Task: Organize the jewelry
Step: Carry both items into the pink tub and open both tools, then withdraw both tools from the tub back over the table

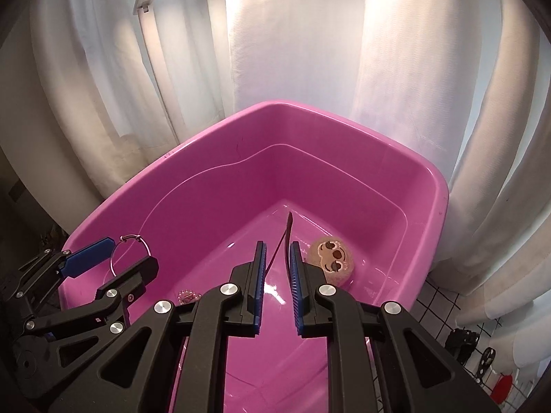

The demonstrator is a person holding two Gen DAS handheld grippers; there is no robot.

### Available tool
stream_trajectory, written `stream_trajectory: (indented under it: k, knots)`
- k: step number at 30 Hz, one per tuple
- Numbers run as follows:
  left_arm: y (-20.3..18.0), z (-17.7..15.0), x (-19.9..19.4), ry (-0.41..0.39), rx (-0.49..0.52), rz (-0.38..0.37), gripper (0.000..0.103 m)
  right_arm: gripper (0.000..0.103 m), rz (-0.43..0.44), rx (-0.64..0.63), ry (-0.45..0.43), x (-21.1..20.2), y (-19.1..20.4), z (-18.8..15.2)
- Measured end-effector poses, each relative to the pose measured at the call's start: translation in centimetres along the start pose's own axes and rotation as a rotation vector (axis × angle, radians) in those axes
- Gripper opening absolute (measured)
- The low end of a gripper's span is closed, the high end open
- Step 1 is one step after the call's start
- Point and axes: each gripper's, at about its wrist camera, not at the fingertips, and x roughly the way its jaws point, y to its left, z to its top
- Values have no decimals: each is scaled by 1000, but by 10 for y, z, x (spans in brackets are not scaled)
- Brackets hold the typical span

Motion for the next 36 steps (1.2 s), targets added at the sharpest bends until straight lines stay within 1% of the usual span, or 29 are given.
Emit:
stream_trajectory:
  k: [4, 6, 7, 9, 10, 11, 12, 13, 14, 15, 17, 24, 30, 36]
  knots:
    - [2, 0, 7, 21, -8, 5, 53, 14, -10, 12, 23, 8, -2, 2]
    - [3, 0, 9, 27, -9, 8, 53, 16, -22, 13, 28, 7, -2, 1]
    - [3, 0, 9, 30, -13, 11, 53, 19, -26, 14, 32, 7, -2, 1]
    - [6, 1, 11, 47, -31, 7, 54, 32, -38, 15, 31, 7, -3, 2]
    - [7, 1, 12, 56, -44, 2, 54, 45, -42, 19, 22, 3, -5, 2]
    - [9, 1, 13, 64, -54, -4, 57, 50, -48, 20, 14, 1, -5, 2]
    - [11, 1, 13, 68, -61, -7, 58, 50, -52, 20, 10, 0, -5, 3]
    - [11, 0, 13, 68, -63, -4, 65, 50, -54, 18, 8, -1, -5, 4]
    - [12, 1, 12, 65, -65, 2, 78, 50, -58, 16, 7, -2, -5, 5]
    - [13, 1, 9, 50, -68, 5, 82, 50, -59, 19, 4, -3, -5, 5]
    - [13, 2, 4, 24, -58, 22, 85, 51, -55, 27, 3, -5, -7, 6]
    - [12, 1, -1, 24, -60, 21, 87, 51, -57, 38, -10, -14, -8, 3]
    - [4, -3, -7, 17, -30, 27, 87, 51, -59, 69, -27, -26, -15, -2]
    - [-6, -8, -12, 19, -7, 14, 87, 51, -60, 115, -47, -41, -24, -12]
